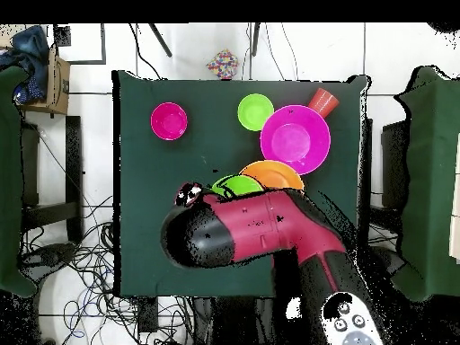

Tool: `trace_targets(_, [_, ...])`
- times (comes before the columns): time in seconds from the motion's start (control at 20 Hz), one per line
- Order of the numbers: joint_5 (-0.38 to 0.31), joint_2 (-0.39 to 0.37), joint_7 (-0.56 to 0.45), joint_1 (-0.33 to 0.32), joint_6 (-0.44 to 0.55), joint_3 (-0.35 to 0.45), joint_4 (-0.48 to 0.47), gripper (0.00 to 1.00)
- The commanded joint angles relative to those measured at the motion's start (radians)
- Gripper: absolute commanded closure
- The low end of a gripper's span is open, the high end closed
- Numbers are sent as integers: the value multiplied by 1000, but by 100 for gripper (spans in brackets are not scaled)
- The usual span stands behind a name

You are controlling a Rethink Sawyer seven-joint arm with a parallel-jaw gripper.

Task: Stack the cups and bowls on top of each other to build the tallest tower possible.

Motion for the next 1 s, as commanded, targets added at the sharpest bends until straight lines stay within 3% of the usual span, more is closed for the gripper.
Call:
trace_targets(0.05, [-136,132,-300,-36,69,47,-55,100])
trace_targets(0.3, [-205,174,-307,-61,54,57,-63,100])
trace_targets(1.0, [-263,214,-307,-111,39,117,-58,100])
